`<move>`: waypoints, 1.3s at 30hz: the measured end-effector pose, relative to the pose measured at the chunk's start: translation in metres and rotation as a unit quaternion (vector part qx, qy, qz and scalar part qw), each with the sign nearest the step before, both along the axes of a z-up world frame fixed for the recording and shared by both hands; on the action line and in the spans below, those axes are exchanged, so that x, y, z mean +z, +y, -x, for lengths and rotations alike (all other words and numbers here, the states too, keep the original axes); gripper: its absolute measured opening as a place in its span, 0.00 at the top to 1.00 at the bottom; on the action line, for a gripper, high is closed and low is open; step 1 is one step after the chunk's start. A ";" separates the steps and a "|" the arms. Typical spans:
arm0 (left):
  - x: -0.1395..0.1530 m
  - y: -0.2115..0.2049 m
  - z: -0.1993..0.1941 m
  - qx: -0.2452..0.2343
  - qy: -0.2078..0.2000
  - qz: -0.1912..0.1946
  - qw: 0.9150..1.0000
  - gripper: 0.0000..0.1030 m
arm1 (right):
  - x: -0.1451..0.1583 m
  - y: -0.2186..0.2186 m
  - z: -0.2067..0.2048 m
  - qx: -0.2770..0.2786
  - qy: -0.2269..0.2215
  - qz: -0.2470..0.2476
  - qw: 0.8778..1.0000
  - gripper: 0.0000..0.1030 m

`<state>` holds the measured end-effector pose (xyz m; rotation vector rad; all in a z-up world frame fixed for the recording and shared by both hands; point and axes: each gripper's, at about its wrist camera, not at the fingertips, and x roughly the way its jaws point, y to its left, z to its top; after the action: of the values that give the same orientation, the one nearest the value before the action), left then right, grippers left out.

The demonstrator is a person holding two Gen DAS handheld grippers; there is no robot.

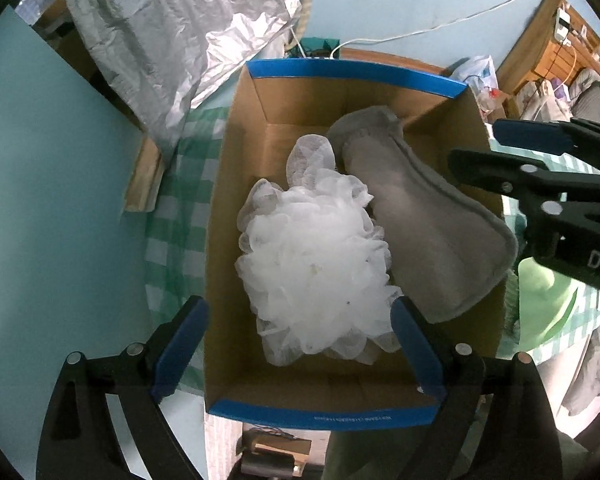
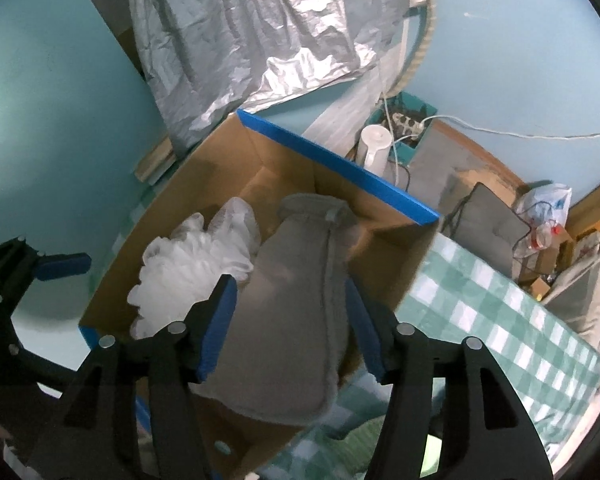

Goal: Organize soft objects
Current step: 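Open both grippers to drop the slipper and bath puff into the box, then move both grippers back over the table toward the light green cloth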

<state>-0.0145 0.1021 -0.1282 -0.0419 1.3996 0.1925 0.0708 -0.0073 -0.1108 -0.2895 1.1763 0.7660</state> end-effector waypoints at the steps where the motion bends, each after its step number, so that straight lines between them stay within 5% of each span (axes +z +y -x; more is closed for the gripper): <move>1: 0.001 -0.002 0.001 0.000 0.000 0.000 1.000 0.09 | 0.001 -0.004 0.001 -0.002 -0.001 0.000 1.000 0.43; 15: 0.017 -0.049 0.007 -0.035 -0.009 -0.003 0.999 0.09 | 0.019 -0.065 0.010 -0.036 -0.002 -0.001 0.999 0.40; 39: 0.014 -0.151 -0.007 -0.119 -0.007 0.008 0.993 0.09 | 0.007 -0.208 0.028 -0.123 0.014 0.021 0.992 0.39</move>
<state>-0.0078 -0.0489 -0.1147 0.1094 1.3797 -0.0170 0.0431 -0.2155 -0.1037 -0.1635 1.2297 0.5322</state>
